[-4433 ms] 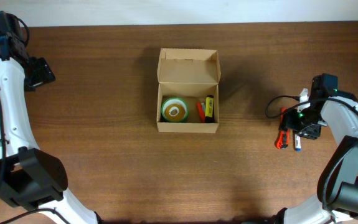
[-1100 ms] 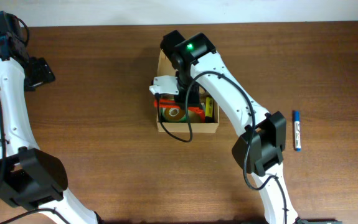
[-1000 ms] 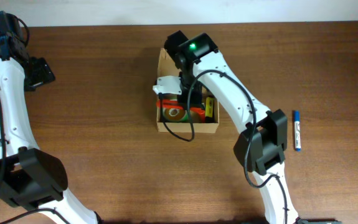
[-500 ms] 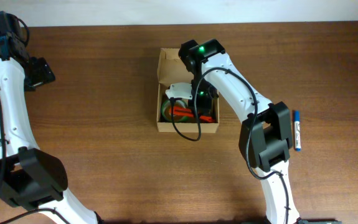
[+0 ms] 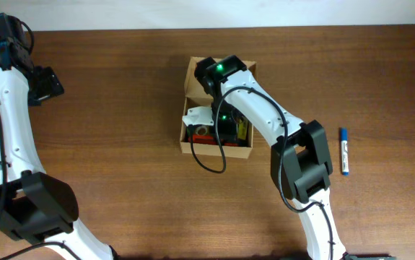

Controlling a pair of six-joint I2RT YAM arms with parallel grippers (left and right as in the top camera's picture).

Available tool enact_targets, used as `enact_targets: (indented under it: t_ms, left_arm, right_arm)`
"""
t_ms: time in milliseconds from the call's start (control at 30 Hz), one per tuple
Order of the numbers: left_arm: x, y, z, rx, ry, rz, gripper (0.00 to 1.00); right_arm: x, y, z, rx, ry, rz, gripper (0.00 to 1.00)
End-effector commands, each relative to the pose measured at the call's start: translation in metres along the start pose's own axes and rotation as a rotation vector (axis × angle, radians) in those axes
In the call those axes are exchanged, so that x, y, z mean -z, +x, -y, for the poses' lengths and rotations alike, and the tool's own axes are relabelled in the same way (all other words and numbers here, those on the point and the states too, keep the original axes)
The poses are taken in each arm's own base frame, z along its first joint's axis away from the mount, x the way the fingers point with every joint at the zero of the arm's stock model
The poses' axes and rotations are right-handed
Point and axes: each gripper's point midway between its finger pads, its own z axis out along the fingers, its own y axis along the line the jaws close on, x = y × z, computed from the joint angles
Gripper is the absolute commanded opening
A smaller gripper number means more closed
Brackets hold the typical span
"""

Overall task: Pack container
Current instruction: 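Carry the red box cutter into the box and lower it, then open the right gripper and withdraw it from the box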

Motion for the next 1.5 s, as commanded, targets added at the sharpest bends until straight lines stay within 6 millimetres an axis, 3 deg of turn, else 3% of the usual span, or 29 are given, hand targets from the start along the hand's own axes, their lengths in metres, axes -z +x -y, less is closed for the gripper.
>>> enact_targets:
  t_ms: [0, 100, 333, 500, 733, 1000, 1100, 1467]
  left_arm:
    - [0.010, -0.001, -0.005, -0.002, 0.006, 0.022, 1.00]
    - [0.010, -0.001, -0.005, -0.002, 0.006, 0.022, 1.00]
    - [0.010, 0.000, -0.005, -0.002, 0.006, 0.021, 1.00]
    - [0.010, -0.001, -0.005, -0.002, 0.006, 0.022, 1.00]
    - [0.010, -0.001, -0.005, -0.002, 0.006, 0.022, 1.00]
    - [0.010, 0.000, -0.005, -0.002, 0.006, 0.021, 1.00]
    - [0.010, 0.000, -0.005, -0.002, 0.006, 0.021, 1.00]
    - [0.010, -0.001, -0.005, -0.002, 0.006, 0.022, 1.00]
  right_arm:
    - [-0.008, -0.002, -0.007, 0.011, -0.032, 0.006, 0.04]
    - [-0.008, -0.001, -0.006, 0.010, -0.029, 0.004, 0.06]
    - [-0.009, 0.001, 0.000, -0.024, -0.002, -0.011, 0.27]
    - [-0.009, 0.000, 0.000, -0.024, -0.001, -0.010, 0.35]
    - [-0.007, -0.003, 0.004, -0.043, 0.017, 0.004, 0.58]
    - [0.012, -0.006, 0.003, -0.034, 0.061, 0.035, 0.60]
    - [0.020, -0.007, 0.002, -0.037, 0.078, 0.048, 0.75]
    - [0.039, -0.009, 0.000, -0.041, 0.119, 0.078, 0.75]
